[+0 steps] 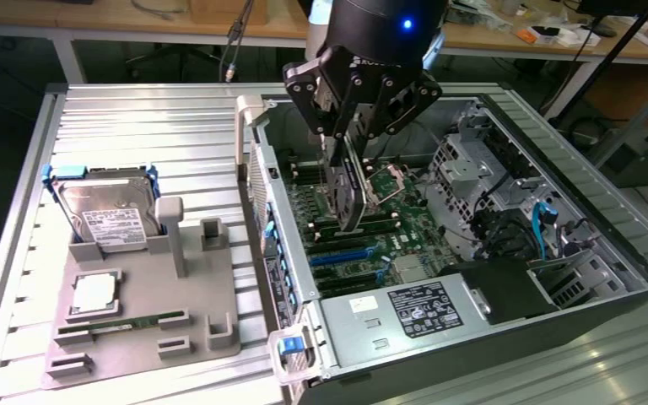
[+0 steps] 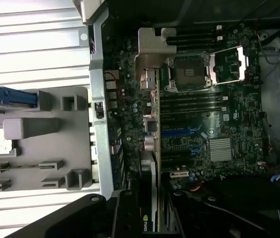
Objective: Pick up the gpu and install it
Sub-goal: 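Pick up the gpu and move the gpu toward the slot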
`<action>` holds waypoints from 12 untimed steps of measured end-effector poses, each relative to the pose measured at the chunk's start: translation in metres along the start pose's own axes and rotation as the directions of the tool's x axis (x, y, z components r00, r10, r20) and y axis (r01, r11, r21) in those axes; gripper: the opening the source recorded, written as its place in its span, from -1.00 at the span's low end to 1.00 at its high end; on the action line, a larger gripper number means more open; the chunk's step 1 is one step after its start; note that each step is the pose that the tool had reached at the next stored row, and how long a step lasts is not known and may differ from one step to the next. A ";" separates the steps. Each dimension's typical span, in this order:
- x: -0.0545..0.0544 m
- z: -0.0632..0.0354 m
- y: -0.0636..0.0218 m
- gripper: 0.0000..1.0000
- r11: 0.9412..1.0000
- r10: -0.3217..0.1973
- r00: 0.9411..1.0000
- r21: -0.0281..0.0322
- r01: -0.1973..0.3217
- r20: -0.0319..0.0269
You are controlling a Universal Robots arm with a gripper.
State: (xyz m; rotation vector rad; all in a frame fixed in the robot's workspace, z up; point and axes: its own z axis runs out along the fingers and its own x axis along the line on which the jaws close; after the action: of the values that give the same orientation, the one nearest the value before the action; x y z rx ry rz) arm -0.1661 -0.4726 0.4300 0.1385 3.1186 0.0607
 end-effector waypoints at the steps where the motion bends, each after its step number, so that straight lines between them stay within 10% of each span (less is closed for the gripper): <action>1: -0.001 0.0000 0.0001 -0.47 1.000 0.000 1.000 0.000 0.000 0.000; 12: -0.005 0.0001 0.0005 -0.47 1.000 0.000 1.000 0.000 0.000 0.000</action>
State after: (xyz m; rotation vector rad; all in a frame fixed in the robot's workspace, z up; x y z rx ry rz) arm -0.1606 -0.4726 0.4300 0.1386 3.1186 0.0608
